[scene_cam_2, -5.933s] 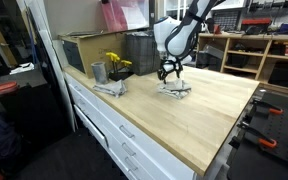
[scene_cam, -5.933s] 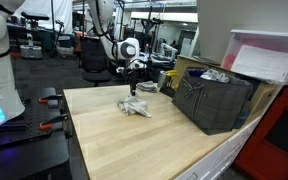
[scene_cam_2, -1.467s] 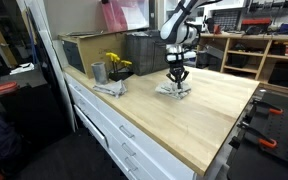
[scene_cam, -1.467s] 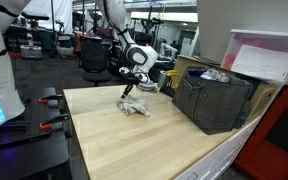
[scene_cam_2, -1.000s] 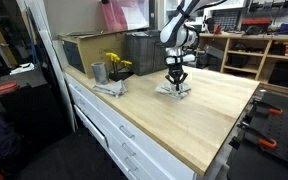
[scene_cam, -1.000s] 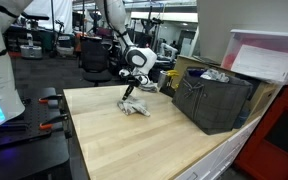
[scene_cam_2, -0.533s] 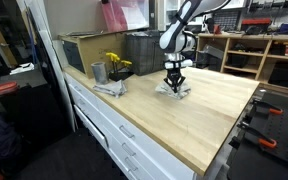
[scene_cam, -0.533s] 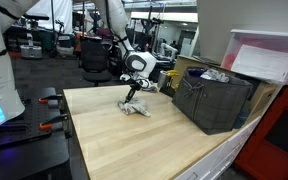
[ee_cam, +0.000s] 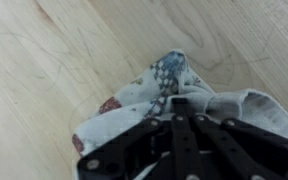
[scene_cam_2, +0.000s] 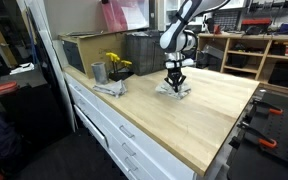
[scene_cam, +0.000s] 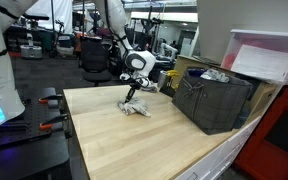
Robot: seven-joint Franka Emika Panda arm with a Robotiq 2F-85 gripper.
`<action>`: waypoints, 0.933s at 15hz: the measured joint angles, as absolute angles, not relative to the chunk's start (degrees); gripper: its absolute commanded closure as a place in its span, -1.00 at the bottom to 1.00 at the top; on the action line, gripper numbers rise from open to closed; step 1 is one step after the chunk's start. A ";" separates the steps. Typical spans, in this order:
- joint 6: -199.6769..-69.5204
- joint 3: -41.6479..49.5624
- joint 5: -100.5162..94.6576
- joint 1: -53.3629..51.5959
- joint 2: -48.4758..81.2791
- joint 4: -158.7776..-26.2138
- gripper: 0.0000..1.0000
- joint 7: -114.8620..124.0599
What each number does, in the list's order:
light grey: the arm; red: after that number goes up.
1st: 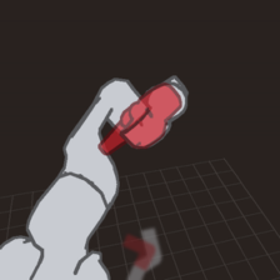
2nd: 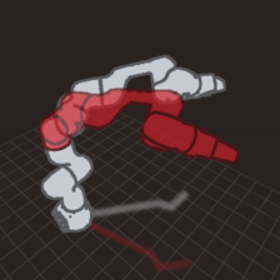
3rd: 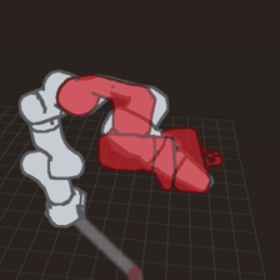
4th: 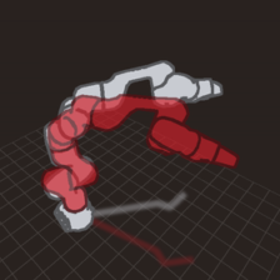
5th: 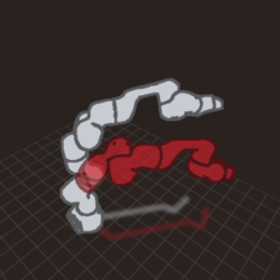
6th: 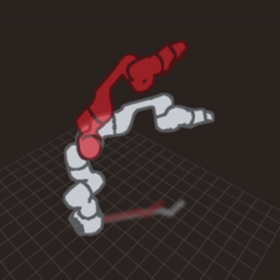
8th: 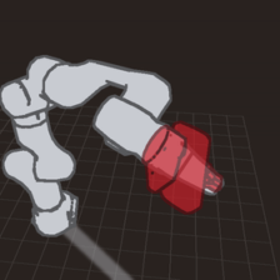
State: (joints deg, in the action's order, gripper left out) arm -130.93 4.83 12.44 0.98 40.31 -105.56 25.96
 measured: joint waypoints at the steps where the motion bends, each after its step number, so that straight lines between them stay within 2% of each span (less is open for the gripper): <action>1: -130.79 4.95 11.95 0.98 39.41 -106.37 1.00 25.50; 9: -123.33 6.62 5.59 1.11 30.27 -109.84 1.00 20.47; 14: -122.89 8.15 -2.03 1.28 28.92 -109.25 1.00 17.06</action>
